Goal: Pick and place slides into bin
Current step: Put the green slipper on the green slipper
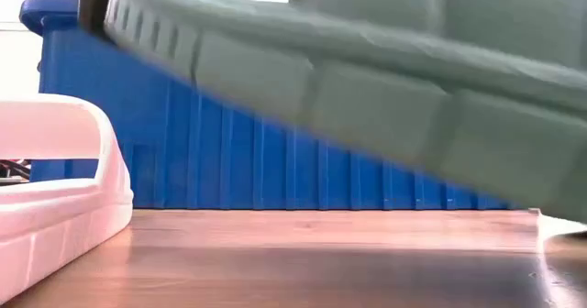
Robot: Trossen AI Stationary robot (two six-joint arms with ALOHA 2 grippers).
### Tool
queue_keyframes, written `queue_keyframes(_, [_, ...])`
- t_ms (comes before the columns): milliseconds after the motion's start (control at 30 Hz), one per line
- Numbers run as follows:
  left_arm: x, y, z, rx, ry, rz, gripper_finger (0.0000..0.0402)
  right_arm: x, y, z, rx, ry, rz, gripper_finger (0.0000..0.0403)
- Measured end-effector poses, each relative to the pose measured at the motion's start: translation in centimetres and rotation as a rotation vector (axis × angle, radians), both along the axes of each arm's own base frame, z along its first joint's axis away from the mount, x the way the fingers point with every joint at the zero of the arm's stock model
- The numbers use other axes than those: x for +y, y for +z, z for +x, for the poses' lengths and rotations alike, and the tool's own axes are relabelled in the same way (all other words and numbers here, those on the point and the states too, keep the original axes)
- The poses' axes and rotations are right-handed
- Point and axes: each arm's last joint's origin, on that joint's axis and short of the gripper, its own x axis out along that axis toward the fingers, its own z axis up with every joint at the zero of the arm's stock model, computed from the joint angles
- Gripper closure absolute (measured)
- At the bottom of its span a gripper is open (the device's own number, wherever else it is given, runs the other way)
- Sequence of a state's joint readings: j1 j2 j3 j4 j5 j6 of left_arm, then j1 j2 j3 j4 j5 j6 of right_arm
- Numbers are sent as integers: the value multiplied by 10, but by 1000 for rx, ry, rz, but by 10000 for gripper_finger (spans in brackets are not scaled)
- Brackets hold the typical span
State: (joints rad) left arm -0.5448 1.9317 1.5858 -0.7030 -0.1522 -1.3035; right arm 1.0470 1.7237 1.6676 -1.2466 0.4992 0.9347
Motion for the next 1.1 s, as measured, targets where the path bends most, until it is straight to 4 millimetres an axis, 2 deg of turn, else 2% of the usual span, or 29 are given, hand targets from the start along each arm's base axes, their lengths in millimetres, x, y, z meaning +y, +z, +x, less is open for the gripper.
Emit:
queue_keyframes(267, [21, 63, -23, -99, 96, 129, 401, 0, 0, 0, -7, -1, -1, 317])
queue_keyframes(467, [34, 93, -35, -213, 173, 175, 401, 0, 2, 3, -78, -25, -17, 314])
queue_keyframes(667, [36, 103, -36, -249, 192, 175, 400, 1, 5, 13, -182, -48, -10, 313])
queue_keyframes(900, [34, 111, -32, -305, 194, 136, 400, 1, 7, 20, -201, -21, -3, 334])
queue_keyframes(1100, [33, 110, -30, -314, 180, 145, 401, 1, 7, 21, -198, -8, -10, 341])
